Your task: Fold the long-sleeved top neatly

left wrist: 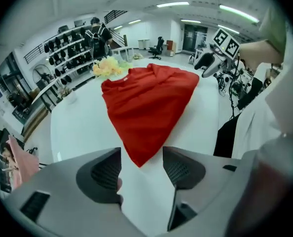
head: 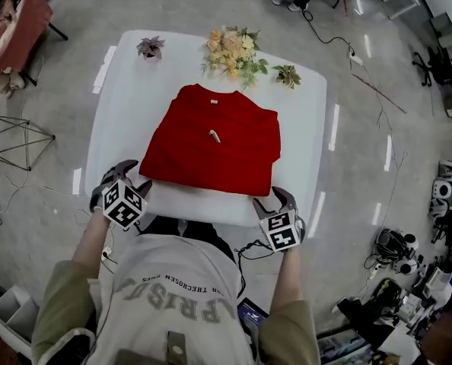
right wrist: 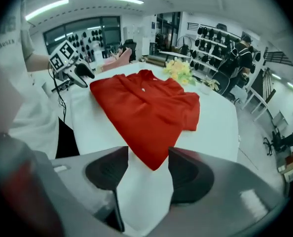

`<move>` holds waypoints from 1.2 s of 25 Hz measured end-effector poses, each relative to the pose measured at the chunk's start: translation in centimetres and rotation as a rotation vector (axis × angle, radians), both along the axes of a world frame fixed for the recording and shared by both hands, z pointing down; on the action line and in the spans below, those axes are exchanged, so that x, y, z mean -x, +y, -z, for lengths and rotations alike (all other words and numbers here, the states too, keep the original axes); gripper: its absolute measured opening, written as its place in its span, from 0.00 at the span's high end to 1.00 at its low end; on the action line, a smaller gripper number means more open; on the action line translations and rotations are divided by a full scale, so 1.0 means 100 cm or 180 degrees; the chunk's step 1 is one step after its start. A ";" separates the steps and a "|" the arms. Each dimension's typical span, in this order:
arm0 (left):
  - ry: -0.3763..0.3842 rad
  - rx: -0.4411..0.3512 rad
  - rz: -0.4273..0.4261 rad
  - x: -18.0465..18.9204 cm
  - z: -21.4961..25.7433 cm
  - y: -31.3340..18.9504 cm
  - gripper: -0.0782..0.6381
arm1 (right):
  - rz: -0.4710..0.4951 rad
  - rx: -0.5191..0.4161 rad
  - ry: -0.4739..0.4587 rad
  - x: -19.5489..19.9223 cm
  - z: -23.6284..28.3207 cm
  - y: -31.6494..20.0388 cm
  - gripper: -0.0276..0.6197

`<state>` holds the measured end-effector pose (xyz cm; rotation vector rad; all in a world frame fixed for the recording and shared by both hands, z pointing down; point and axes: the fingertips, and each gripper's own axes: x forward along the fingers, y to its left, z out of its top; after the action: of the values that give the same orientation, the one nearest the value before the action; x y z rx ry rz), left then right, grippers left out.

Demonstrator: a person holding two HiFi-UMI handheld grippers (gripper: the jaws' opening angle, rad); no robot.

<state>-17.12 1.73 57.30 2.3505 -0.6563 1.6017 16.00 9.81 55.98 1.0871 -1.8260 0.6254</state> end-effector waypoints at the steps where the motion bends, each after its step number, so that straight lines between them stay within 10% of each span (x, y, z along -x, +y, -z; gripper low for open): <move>1: -0.0056 -0.0022 -0.0007 0.001 -0.008 0.005 0.54 | -0.0014 0.0038 0.0091 0.000 -0.011 0.004 0.58; 5: -0.0288 -0.0314 -0.0029 0.001 -0.025 0.003 0.55 | 0.0044 0.0012 0.0518 -0.007 -0.038 0.004 0.59; 8: -0.0352 -0.0610 -0.0144 -0.001 -0.022 -0.004 0.80 | 0.0170 -0.0119 0.0694 -0.011 -0.040 0.002 0.84; 15: 0.0070 -0.0254 -0.0385 0.004 0.005 0.026 0.84 | 0.0511 -0.0176 0.0287 0.000 0.007 0.029 0.91; 21: 0.0210 0.0272 -0.0460 0.016 0.013 0.083 0.84 | 0.0777 0.0422 -0.0023 0.011 0.011 0.088 0.91; 30: 0.0590 -0.0248 -0.0124 -0.015 0.091 -0.036 0.84 | 0.0626 0.0105 -0.0224 -0.033 0.089 -0.026 0.91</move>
<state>-15.66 -1.84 48.23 2.5435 -0.6475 1.3738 19.33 7.26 47.12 0.8603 -1.9478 0.5806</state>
